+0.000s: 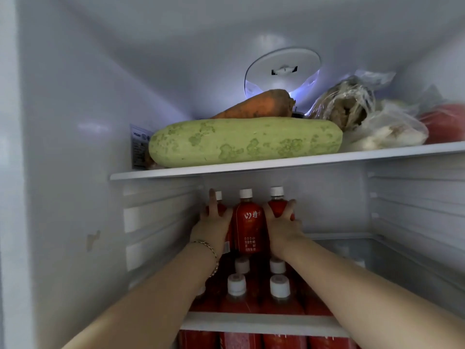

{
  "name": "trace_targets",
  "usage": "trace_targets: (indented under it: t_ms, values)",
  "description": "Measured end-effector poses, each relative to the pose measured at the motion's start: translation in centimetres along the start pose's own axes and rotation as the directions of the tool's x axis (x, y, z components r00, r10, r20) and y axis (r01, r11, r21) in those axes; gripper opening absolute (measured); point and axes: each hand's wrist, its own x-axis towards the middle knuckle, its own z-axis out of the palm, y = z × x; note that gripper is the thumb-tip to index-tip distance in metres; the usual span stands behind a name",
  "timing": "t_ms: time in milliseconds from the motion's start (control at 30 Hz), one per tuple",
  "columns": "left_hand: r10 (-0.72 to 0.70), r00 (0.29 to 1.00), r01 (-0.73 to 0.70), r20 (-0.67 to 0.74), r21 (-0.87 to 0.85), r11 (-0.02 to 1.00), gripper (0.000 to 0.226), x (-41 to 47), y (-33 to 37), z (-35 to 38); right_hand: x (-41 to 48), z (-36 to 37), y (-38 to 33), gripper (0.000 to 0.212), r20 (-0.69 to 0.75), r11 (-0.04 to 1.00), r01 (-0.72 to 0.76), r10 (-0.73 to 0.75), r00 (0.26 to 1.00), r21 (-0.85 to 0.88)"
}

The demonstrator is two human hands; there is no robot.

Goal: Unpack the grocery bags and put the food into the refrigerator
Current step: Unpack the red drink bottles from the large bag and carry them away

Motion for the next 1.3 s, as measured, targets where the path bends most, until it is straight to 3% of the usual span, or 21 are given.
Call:
trace_targets:
  t_ms: [100,200,300,400,467,567,633,733,833,933,1033,1200,1300]
  values:
    - [0.019,0.999,-0.022,0.041,0.075,0.997,0.075,1.0,-1.0,0.4,0.0,0.1,0.7,0.107,0.023,0.996,0.067,-0.068,0.997,0.059]
    - [-0.028,0.999,0.027,0.032,0.013,1.000,0.075,1.5,-1.1,0.8,0.0,0.2,1.0,0.103,-0.003,0.991,0.107,-0.107,0.994,0.082]
    - [-0.118,0.985,0.109,-0.126,-0.079,0.991,0.053,1.1,1.3,-0.1,0.1,0.4,0.6,0.091,-0.056,0.987,0.093,-0.086,0.995,0.134]
    - [0.020,0.962,-0.021,-0.271,0.001,1.000,0.052,1.0,4.0,0.2,0.0,0.3,0.1,0.073,-0.132,0.962,0.065,-0.031,0.991,0.265]
    - [0.103,0.975,-0.102,-0.198,0.014,0.995,0.045,1.5,4.7,1.0,-0.1,0.1,0.1,0.066,-0.177,0.946,0.052,0.005,0.984,0.320]
    - [0.055,0.995,-0.055,-0.081,0.012,0.998,0.035,2.9,3.8,2.2,-0.2,-0.3,0.5,0.065,-0.218,0.945,0.026,0.048,0.975,0.325]
    - [0.029,0.999,-0.030,-0.015,-0.080,0.996,0.036,3.4,3.1,2.7,-0.1,-0.4,0.7,0.065,-0.189,0.946,0.031,0.033,0.981,0.324]
    - [0.009,1.000,-0.010,-0.008,-0.119,0.993,0.039,3.7,2.9,2.9,0.2,-0.8,1.2,0.052,-0.165,0.949,0.067,-0.016,0.986,0.308]
    - [-0.033,0.999,0.032,-0.007,-0.155,0.987,0.034,3.6,3.2,2.8,0.6,-0.4,1.4,0.030,-0.059,0.969,0.092,-0.080,0.995,0.230]
    - [-0.089,0.987,0.122,0.137,-0.247,0.961,0.029,3.4,3.3,2.8,0.8,0.7,1.3,0.026,0.086,0.977,0.093,-0.111,0.990,0.189]
    - [-0.088,0.962,0.170,0.259,-0.312,0.935,0.028,2.3,3.3,2.1,0.8,0.9,1.2,0.025,0.074,0.971,0.107,-0.126,0.989,0.215]
    - [-0.024,0.959,0.116,0.282,-0.311,0.943,0.026,-2.7,3.7,-1.6,-1.1,-0.1,1.8,0.026,0.087,0.981,0.101,-0.117,0.989,0.166]
    - [-0.031,0.986,0.075,0.166,-0.267,0.961,0.029,-6.7,2.9,-4.5,-4.2,-2.1,1.4,0.025,0.012,0.990,0.117,-0.118,0.993,0.084]
